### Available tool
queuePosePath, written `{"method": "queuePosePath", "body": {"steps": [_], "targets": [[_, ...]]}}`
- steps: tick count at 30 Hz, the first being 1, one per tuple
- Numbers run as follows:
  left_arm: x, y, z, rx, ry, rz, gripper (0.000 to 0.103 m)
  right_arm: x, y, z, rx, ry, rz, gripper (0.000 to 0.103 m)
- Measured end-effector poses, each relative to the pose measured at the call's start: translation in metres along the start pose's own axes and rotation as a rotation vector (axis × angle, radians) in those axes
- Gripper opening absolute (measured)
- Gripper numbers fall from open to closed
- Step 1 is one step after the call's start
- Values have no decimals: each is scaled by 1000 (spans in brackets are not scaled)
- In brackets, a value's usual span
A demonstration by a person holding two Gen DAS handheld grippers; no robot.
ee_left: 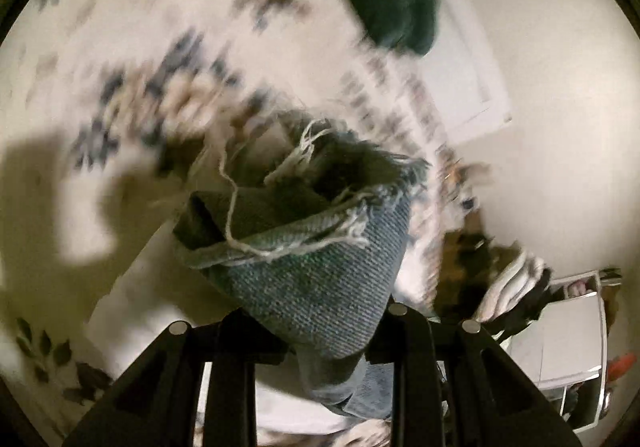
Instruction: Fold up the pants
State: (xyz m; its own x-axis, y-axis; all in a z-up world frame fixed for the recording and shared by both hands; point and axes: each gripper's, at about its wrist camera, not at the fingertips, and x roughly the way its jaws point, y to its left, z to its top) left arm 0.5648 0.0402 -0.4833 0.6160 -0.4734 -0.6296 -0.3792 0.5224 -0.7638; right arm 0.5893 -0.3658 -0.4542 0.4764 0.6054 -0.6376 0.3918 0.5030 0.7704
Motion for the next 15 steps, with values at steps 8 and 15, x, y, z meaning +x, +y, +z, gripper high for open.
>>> {"method": "queuePosePath", "body": {"steps": [8,15], "targets": [[4,30,-20,-39,104,65,27,3,-21,-26,-47,32,-36,39],[-24,21,-18,9,152,89,37,-22,-52,-36,-81,13,-134,53]]}}
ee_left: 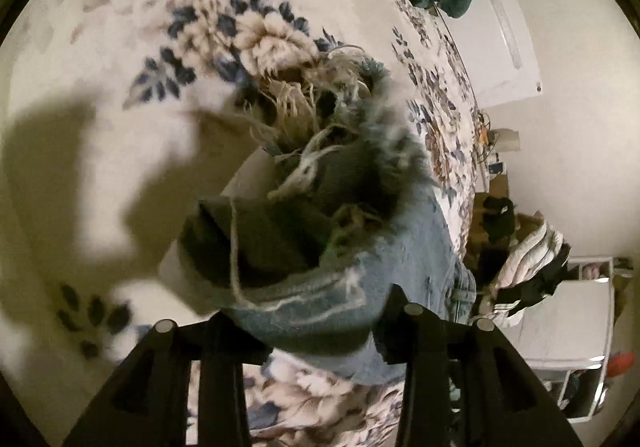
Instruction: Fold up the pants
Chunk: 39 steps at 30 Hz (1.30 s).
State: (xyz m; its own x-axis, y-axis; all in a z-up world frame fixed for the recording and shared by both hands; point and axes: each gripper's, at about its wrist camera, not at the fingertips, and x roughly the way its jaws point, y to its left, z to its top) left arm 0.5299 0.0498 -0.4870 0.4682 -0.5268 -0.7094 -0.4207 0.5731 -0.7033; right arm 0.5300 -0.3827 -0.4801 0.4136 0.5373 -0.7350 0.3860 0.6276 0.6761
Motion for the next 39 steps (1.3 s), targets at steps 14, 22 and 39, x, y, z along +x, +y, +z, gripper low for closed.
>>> {"method": "queuePosePath", "body": {"steps": [14,22,39], "targets": [[-48,-71,-22,557,-145,426,91,-57,55,-57,-286,-160,-506,87],[-76,-117,-56,745,-165,513,91,-96,115,-107,-426,-260,-662,102],[-269,-212,-190,819,-328,500,91,-319,221,-236,-613,-438,-571,103]]}}
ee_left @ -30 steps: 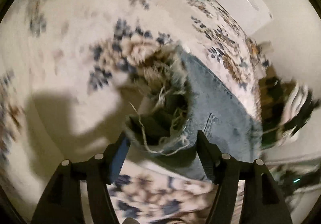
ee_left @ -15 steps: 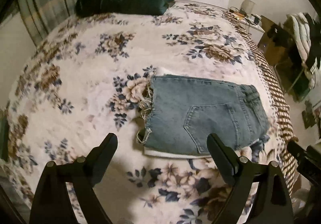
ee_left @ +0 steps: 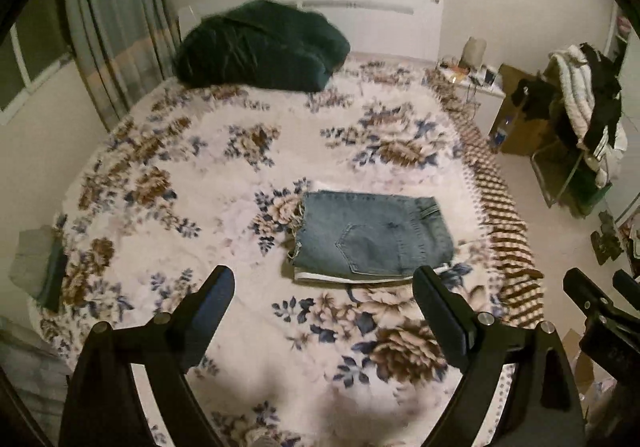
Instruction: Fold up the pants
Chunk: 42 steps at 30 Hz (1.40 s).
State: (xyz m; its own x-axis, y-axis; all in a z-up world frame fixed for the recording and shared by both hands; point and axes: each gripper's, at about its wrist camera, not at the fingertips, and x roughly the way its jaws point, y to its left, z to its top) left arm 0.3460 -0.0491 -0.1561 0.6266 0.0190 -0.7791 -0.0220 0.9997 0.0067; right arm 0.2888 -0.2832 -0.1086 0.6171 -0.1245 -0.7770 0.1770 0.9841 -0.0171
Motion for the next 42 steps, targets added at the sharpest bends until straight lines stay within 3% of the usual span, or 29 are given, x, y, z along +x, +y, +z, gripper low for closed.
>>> {"method": "queuePosePath", "body": {"steps": [7,13,18,20,21,30,42], "targets": [[-118,-9,-16,-1,-76,8,91,-133,-12,-11,-50,-103,52,103],[-172,-8,-23,-21,-111,4,91,-219,-16,-21,-73,-154,73,103],[-191,-1,-28,-16,-118,6,91,-261,-10,-26,-82,-173,76,103],[-192,3,-30,-15,-108,4,94,-270,-6,-27,-83,-175,72,103],[-191,5,-30,-12,-106,3,102,-270,-5,-28,-79,-173,75,103],[-199,17,-35,-10,-121,3,102,-288,7,-33,-69,-157,63,103],[-210,23,-46,-2,-120,4,102,-283,8,-38,-75,-132,87,103]]}}
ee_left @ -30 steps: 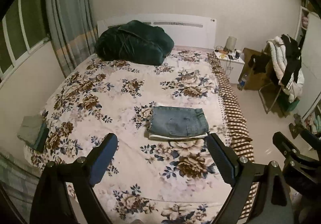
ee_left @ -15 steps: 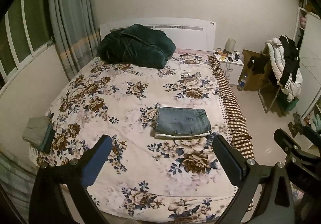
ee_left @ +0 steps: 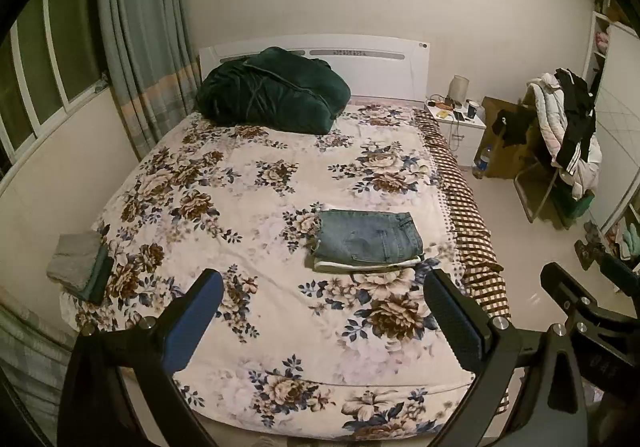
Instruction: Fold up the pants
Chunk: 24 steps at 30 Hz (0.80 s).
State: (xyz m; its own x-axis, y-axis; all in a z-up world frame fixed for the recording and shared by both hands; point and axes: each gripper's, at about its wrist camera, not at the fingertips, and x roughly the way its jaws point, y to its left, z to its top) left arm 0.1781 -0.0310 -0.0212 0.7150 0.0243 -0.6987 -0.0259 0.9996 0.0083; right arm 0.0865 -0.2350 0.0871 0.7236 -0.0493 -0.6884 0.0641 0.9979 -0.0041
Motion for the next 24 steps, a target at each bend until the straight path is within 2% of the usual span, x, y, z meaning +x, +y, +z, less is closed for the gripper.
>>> {"method": "queuePosePath", "body": {"steps": [24], "targets": [[-9,-4,-7,8,-5,20,102,-1,-8,-12,21,5,2,103]]}}
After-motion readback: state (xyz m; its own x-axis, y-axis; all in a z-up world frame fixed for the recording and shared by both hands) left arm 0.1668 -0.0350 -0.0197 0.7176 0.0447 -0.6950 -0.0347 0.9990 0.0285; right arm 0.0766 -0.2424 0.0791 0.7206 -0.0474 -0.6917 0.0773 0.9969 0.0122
